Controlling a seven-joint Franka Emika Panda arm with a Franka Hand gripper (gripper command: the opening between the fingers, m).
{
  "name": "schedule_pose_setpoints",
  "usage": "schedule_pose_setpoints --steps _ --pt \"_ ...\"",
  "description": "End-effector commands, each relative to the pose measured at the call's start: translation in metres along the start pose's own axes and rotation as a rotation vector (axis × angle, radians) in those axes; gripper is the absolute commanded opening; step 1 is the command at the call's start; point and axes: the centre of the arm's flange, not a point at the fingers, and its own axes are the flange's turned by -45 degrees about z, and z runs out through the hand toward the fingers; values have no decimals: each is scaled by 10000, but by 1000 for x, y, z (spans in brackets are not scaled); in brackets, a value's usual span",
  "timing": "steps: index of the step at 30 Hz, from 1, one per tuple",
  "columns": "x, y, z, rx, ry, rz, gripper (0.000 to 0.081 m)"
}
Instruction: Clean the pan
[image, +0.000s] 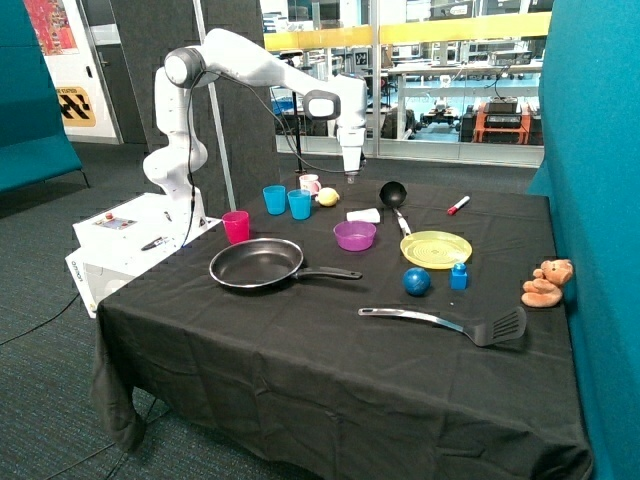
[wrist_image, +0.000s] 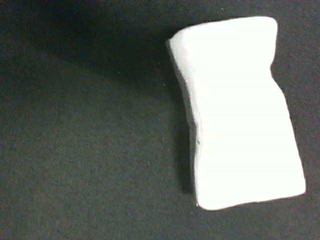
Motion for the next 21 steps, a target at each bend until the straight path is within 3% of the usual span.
schedule_pose_setpoints --steps 1,8,13,21 --pt "14 -2 17 -32 42 -14 363" --pt "19 0 22 -32 42 10 520" --pt "19 2 27 -32 42 190 688" --pt "19 4 39 -32 43 353 769"
